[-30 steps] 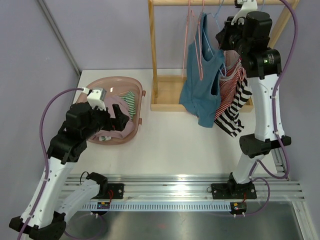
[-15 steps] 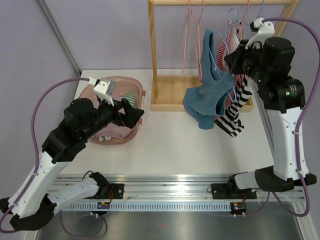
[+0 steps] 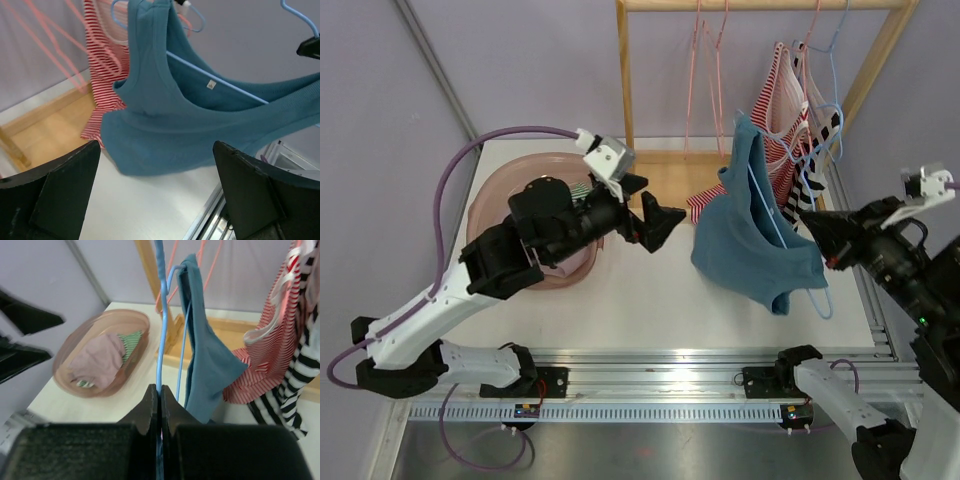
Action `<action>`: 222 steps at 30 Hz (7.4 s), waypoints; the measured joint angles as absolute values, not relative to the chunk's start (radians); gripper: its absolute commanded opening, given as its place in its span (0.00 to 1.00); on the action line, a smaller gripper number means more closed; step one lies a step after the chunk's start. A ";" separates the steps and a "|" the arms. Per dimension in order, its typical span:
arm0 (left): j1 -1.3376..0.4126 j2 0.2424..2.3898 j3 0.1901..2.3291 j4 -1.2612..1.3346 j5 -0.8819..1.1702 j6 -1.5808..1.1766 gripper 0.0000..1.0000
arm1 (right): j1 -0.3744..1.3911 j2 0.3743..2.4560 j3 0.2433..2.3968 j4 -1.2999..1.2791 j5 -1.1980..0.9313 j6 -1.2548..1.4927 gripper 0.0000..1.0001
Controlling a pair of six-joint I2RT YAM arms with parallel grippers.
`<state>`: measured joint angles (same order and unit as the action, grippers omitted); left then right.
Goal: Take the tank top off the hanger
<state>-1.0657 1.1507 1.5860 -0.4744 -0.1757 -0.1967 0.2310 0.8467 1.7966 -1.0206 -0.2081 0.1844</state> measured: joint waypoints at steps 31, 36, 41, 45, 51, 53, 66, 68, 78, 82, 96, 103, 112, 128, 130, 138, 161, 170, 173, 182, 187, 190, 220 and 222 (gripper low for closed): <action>-1.225 1.496 1.780 -0.363 -0.420 0.030 0.84 | 0.231 0.741 1.897 -1.215 -0.447 0.211 0.00; -1.225 1.496 1.780 -0.357 -0.417 0.024 0.64 | 0.231 0.738 1.897 -1.206 -0.474 0.217 0.00; -1.223 1.509 1.780 -0.350 -0.422 0.017 0.18 | 0.231 0.733 1.897 -1.198 -0.490 0.218 0.00; -1.222 1.520 1.780 -0.361 -0.454 0.016 0.03 | 0.231 0.720 1.874 -1.193 -0.494 0.216 0.00; -1.198 1.517 1.779 -0.438 -0.698 -0.049 0.00 | 0.231 0.675 1.743 -1.140 -0.614 0.190 0.00; -1.160 1.506 1.769 -0.487 -0.755 -0.096 0.00 | 0.231 0.647 1.677 -1.106 -0.682 0.183 0.00; -0.896 1.203 1.442 -0.514 -0.478 -0.341 0.00 | 0.231 0.464 1.222 -0.586 -0.771 0.331 0.00; -0.895 1.151 1.356 -0.451 -0.336 -0.348 0.00 | 0.231 0.423 1.091 -0.405 -0.734 0.418 0.00; -1.078 1.062 1.134 -0.214 0.164 -0.332 0.00 | 0.231 0.561 0.730 0.553 -0.476 0.753 0.00; -1.085 1.011 1.079 -0.270 0.030 -0.345 0.00 | 0.231 0.572 0.822 0.417 -0.355 0.667 0.00; -1.079 0.960 0.954 -0.367 -0.146 -0.416 0.00 | 0.231 0.358 0.378 0.768 -0.070 0.517 0.00; -1.080 0.993 0.968 -0.419 -0.192 -0.430 0.00 | 0.231 0.464 0.485 0.616 -0.042 0.486 0.00; -1.080 1.018 0.982 -0.552 -0.337 -0.448 0.17 | 0.231 0.633 1.130 -0.003 0.015 0.341 0.00; -1.080 0.979 1.048 -0.635 -0.429 -0.450 0.99 | 0.231 1.382 1.878 -0.560 -0.049 0.276 0.00; -1.080 0.968 1.048 -0.645 -0.433 -0.450 0.99 | 0.231 1.471 1.988 -0.596 -0.053 0.260 0.00; -1.080 0.944 1.047 -0.661 -0.433 -0.449 0.99 | 0.231 1.800 2.428 -0.700 -0.093 0.208 0.00; -1.138 1.301 1.019 -0.404 -0.242 -0.401 0.99 | 0.231 1.503 2.120 -0.739 -0.099 0.184 0.99; -1.191 1.613 1.019 -0.302 -0.212 -0.416 0.99 | 0.231 0.961 1.658 -0.644 -0.238 0.244 1.00; -1.223 1.703 1.027 -0.293 -0.214 -0.430 0.97 | 0.231 0.834 1.541 -0.632 -0.294 0.271 1.00; -1.262 1.765 1.042 -0.243 -0.250 -0.496 0.00 | 0.231 0.715 1.497 -0.641 -0.361 0.292 1.00; -1.268 1.667 1.048 -0.352 -0.346 -0.502 0.00 | 0.231 0.684 1.497 -0.679 -0.350 0.285 1.00; -1.259 1.561 1.096 -0.459 -0.426 -0.501 0.00 | 0.231 0.675 1.490 -0.693 -0.336 0.283 0.99; -0.295 1.188 1.423 -0.897 -0.461 -0.414 0.99 | 0.231 0.933 1.605 -0.776 0.105 0.259 1.00; -0.294 1.168 1.389 -0.898 -0.418 -0.411 0.99 | 0.231 1.004 1.651 -0.787 0.123 0.244 1.00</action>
<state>-0.2943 1.1675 1.3888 -0.8978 -0.4183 -0.4110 0.2310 1.0042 1.6512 -0.7872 0.1226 0.2440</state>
